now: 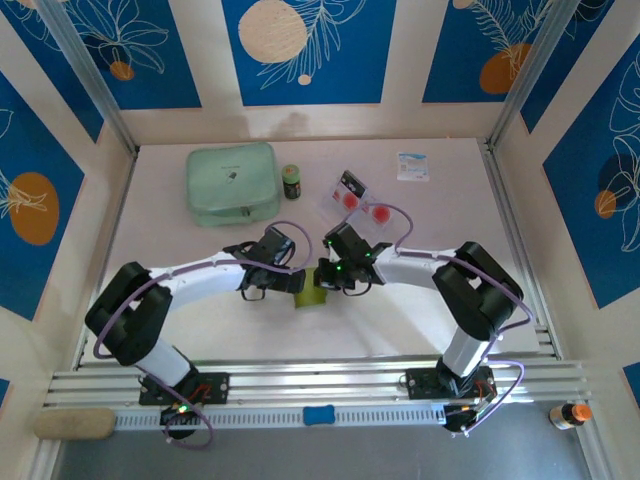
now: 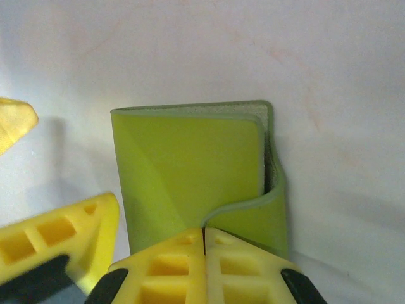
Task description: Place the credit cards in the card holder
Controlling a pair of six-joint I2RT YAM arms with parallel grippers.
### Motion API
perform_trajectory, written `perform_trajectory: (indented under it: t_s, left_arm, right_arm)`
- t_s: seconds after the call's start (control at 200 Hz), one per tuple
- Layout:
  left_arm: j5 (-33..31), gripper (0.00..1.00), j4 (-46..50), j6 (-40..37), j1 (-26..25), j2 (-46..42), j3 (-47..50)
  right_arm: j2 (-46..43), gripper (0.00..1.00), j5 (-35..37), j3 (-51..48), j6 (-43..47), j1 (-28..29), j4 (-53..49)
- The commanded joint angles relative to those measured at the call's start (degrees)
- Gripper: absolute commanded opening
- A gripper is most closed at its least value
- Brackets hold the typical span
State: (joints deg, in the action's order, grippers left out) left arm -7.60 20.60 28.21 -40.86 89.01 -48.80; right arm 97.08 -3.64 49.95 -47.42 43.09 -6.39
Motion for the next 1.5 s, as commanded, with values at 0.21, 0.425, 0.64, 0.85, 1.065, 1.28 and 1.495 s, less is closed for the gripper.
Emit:
perform_trajectory:
  t_s: [0.21, 0.425, 0.64, 0.85, 1.065, 1.28, 1.495]
  left_arm:
    - [0.4, 1.0, 2.0, 0.9, 1.2, -3.4, -1.2]
    - [1.2, 1.0, 3.5, 1.2, 3.7, -8.5, -3.3]
    - [0.6, 1.0, 3.7, 0.7, 8.5, -16.9, -4.6]
    - [-3.5, 1.0, 1.4, -0.7, 13.5, -24.2, -3.0]
    - [-15.2, 1.0, -9.9, -7.4, 16.2, -31.9, 4.0]
    - [-17.1, 1.0, -18.9, -14.0, 22.6, -33.5, 8.7]
    - [-17.5, 1.0, -33.3, -20.9, 29.5, -31.2, 15.1]
  right_arm:
    - [-4.0, 0.24, 0.1, -1.2, -1.9, 1.8, -10.4]
    - [-12.9, 0.39, 1.6, 0.0, -0.6, -1.3, -15.1]
    - [-25.4, 0.46, 1.6, -2.2, 0.9, -9.2, -19.3]
    - [-36.9, 0.62, 7.9, -2.7, 5.6, -16.3, -23.9]
    - [-44.1, 0.99, 25.5, -3.8, 8.4, -21.5, -24.4]
    - [-42.5, 0.99, 29.2, -5.8, 15.6, -30.8, -16.7]
    - [-37.8, 0.99, 34.8, -9.4, 22.5, -37.3, -4.6]
